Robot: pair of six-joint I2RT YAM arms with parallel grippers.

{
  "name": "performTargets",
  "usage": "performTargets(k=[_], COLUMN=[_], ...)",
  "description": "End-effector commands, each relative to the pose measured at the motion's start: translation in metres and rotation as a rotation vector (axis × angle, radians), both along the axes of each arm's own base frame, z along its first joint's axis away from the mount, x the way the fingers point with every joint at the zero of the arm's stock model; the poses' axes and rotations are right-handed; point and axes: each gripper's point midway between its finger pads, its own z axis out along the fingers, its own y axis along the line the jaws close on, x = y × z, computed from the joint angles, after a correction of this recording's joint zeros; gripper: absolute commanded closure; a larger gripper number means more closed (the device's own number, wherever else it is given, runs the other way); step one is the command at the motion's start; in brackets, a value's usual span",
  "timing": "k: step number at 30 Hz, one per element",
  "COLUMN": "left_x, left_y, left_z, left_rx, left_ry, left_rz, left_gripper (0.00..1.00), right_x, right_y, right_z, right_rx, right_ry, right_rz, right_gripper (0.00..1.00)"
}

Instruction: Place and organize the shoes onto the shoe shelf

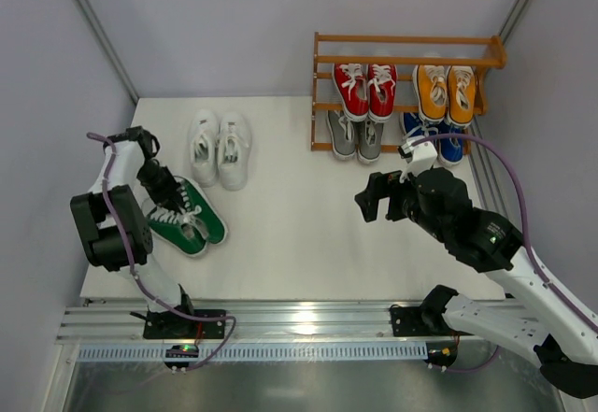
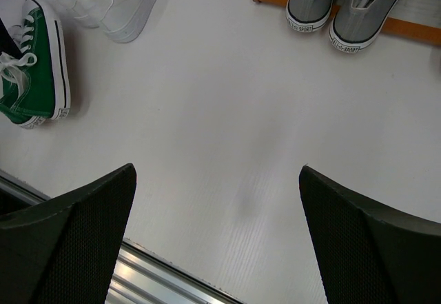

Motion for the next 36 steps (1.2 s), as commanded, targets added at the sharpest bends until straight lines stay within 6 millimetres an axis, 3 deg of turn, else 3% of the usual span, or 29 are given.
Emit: performTargets(k=[1, 6, 7, 15, 18, 20, 22, 23, 24, 25, 26, 30, 33, 36], left_x=[0.018, 0.02, 0.01, -0.023, -0.053, -0.052, -0.058, -0.06, -0.07, -0.066, -0.066, -0.072, -0.072, -0.073], left_y=[-0.059, -0.109, -0.133, -0.236, -0.289, -0.32, -0.362, -0.375, -0.393, -0.412, -0.421, -0.448, -0.448, -0.436], left_z=[0.042, 0.057, 0.054, 0.041, 0.037, 0.037, 0.052, 0.041, 0.044, 0.06, 0.051, 0.057, 0.059, 0.055], left_rx=[-0.186, -0.23, -0.253, -0.323, -0.357, -0.386, -0.424, -0.407, -0.416, -0.447, -0.427, -0.45, -0.456, -0.406], left_ry=[-0.157, -0.221, -0.202, -0.205, -0.205, -0.224, -0.264, -0.236, -0.234, -0.268, -0.251, -0.279, -0.298, -0.309], left_rz=[0.036, 0.029, -0.019, -0.08, -0.183, -0.196, -0.278, -0.303, -0.354, -0.382, -0.403, -0.433, -0.421, -0.422], left_gripper=[1.0, 1.0, 1.0, 1.0, 1.0, 1.0, 1.0, 1.0, 1.0, 1.0, 1.0, 1.0, 1.0, 1.0], right_x=[0.004, 0.003, 0.002, -0.001, -0.002, -0.002, -0.003, -0.002, -0.002, -0.002, -0.002, -0.001, -0.003, -0.003], right_y=[-0.002, -0.007, -0.008, -0.021, -0.025, -0.029, -0.033, -0.035, -0.036, -0.038, -0.039, -0.044, -0.046, -0.046], right_z=[0.01, 0.009, 0.008, 0.008, 0.007, 0.007, 0.006, 0.005, 0.005, 0.005, 0.005, 0.0, -0.005, -0.013], right_rx=[0.012, 0.01, 0.009, 0.001, -0.008, -0.016, -0.03, -0.038, -0.046, -0.049, -0.056, -0.084, -0.095, -0.108], right_ry=[-0.042, -0.046, -0.042, -0.049, -0.046, -0.049, -0.048, -0.051, -0.05, -0.053, -0.053, -0.045, -0.034, -0.021], right_rz=[-0.016, -0.035, -0.039, -0.083, -0.094, -0.106, -0.118, -0.127, -0.128, -0.133, -0.139, -0.151, -0.157, -0.158], right_gripper=[0.0, 0.0, 0.0, 0.0, 0.0, 0.01, 0.0, 0.0, 0.0, 0.0, 0.0, 0.0, 0.0, 0.0])
